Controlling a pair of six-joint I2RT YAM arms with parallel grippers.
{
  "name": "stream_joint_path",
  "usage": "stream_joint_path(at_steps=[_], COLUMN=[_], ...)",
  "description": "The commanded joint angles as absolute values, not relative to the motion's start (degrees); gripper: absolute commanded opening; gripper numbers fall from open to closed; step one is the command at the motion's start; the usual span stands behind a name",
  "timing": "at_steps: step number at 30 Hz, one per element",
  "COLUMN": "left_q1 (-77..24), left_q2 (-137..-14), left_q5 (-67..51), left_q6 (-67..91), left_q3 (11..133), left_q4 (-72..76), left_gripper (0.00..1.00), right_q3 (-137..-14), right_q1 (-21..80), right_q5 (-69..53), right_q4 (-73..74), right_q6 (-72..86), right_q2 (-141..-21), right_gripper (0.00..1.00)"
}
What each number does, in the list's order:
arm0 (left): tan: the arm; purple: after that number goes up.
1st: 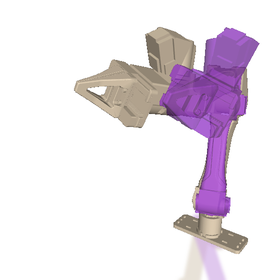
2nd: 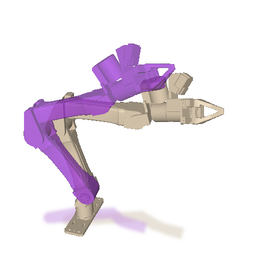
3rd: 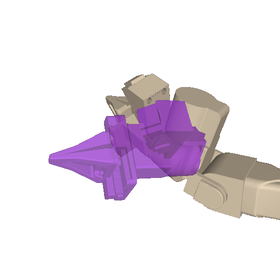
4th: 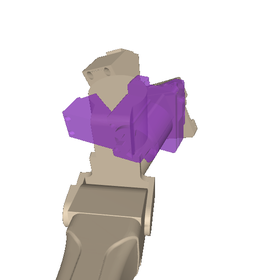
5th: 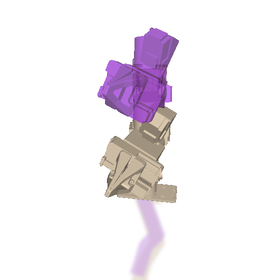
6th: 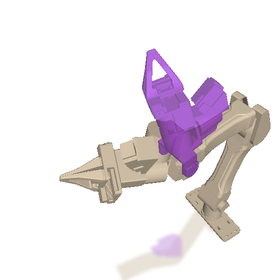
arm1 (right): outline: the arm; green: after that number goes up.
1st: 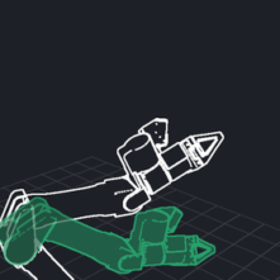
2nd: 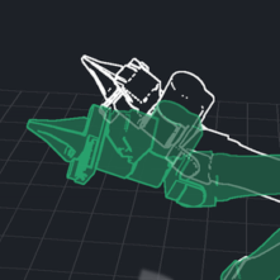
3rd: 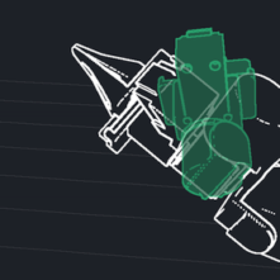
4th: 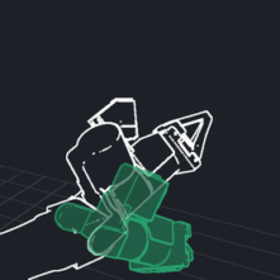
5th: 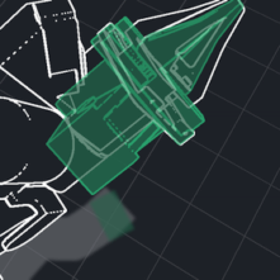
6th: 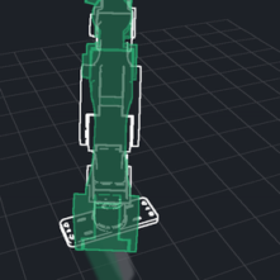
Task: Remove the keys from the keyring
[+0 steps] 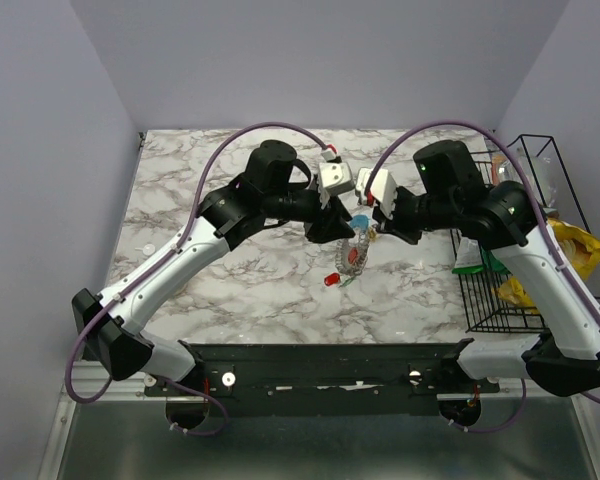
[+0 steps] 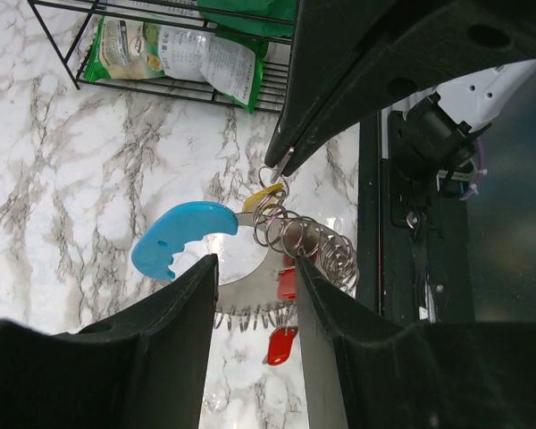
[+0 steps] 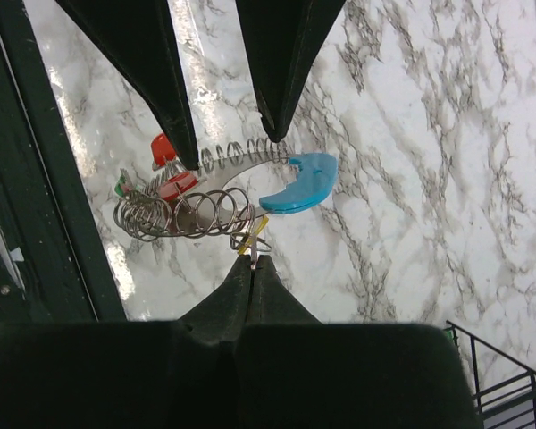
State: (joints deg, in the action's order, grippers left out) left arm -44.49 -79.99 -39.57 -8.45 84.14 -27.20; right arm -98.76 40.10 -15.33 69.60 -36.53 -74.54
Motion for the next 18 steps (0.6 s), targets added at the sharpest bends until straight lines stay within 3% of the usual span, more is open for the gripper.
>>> stream_joint_path(at_steps=[1, 18], left_q1=[-51.24, -53.88], left_q2=[-85.16, -90.96], left_q5=[-40.78, -40.87], left_q6=[-9.67, -8.18], left_q3=[87.18, 90.79], left_q4=[-27.60, -27.69], left_gripper=[0.49, 0.49], right_q3=[-98.61, -96.60], right_q1=[41.84, 41.75], right_q5=[-13.10, -7.91], right_q4=[62.14, 60.39], right_q6=[-34.45, -29.09], right_q2=[-79.01, -82.18], right_gripper=[0.01, 0.01])
